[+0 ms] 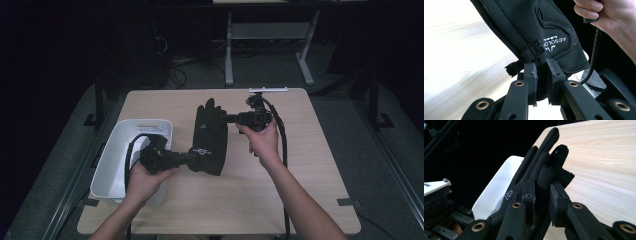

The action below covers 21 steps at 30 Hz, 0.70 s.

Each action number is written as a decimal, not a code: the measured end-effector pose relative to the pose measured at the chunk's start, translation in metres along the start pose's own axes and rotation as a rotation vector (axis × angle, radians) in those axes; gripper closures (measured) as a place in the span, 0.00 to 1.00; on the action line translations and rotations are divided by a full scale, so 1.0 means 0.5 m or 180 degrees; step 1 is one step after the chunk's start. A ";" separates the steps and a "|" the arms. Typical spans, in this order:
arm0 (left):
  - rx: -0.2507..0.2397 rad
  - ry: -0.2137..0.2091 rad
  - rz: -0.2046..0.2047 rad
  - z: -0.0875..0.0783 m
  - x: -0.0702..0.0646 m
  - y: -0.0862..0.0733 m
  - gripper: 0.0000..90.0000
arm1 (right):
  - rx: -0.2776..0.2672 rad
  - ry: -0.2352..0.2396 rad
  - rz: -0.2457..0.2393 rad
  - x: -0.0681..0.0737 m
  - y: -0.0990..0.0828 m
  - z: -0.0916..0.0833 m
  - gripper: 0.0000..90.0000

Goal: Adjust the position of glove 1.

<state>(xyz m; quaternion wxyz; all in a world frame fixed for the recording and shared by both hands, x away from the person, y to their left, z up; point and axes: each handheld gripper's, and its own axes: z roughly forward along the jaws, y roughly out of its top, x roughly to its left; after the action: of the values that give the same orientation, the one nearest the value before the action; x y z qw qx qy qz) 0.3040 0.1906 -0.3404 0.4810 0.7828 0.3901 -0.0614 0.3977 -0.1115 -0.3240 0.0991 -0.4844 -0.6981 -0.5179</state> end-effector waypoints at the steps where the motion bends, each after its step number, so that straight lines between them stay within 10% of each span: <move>1: -0.0001 0.0004 0.0008 -0.004 0.002 0.000 0.89 | 0.0009 0.0004 -0.0020 0.004 0.003 0.006 0.85; 21: -0.0104 0.0090 -0.0067 -0.070 0.022 -0.013 0.89 | 0.0115 0.0103 -0.0106 0.047 0.025 0.074 0.85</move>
<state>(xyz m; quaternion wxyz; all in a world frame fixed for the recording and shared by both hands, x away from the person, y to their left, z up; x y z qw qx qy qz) 0.2975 0.2262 -0.3318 0.4875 0.7714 0.4060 -0.0490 0.4089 -0.0679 -0.3173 0.1104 -0.4623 -0.7137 -0.5145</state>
